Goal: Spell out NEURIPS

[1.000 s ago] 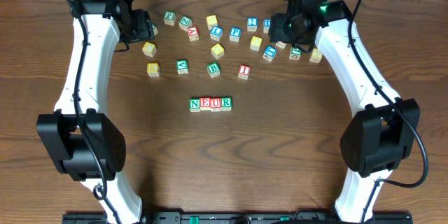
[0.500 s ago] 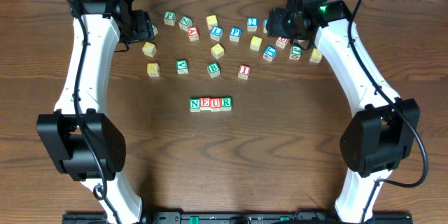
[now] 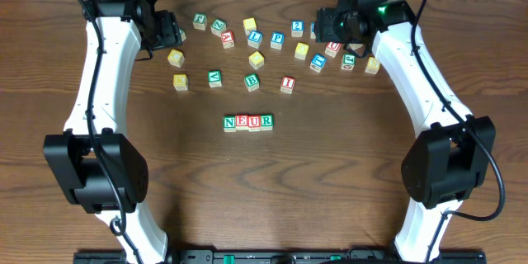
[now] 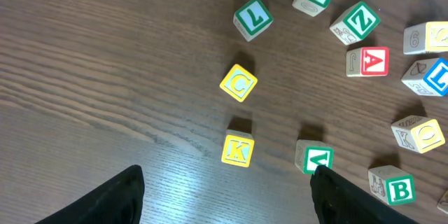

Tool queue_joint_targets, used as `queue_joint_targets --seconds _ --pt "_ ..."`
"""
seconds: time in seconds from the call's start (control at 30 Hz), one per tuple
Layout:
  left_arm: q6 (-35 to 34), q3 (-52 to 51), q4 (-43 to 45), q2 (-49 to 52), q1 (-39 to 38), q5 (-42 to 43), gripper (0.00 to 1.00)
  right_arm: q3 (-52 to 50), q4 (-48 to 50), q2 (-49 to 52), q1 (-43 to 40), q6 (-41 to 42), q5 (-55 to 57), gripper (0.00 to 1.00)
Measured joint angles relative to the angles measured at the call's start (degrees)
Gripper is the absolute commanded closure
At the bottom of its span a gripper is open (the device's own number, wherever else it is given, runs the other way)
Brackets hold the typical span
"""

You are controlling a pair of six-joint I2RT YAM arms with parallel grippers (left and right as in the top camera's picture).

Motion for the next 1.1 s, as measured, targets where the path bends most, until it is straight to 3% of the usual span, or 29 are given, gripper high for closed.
queue_joint_targets --seconds 0.1,0.37,0.47,1.1 --pt "-0.2 0.0 0.1 0.0 0.0 0.0 0.25 0.0 0.0 0.0 0.0 -0.2 0.0 0.33" --pt "-0.2 0.0 0.1 0.0 0.0 0.0 0.25 0.0 -0.3 0.0 0.0 -0.6 0.0 0.14" --pt "-0.4 0.0 0.1 0.0 0.0 0.0 0.25 0.0 -0.4 0.0 0.0 -0.8 0.0 0.01" --pt "-0.7 0.0 0.1 0.0 0.0 0.0 0.25 0.0 -0.6 0.0 0.0 -1.0 0.0 0.04"
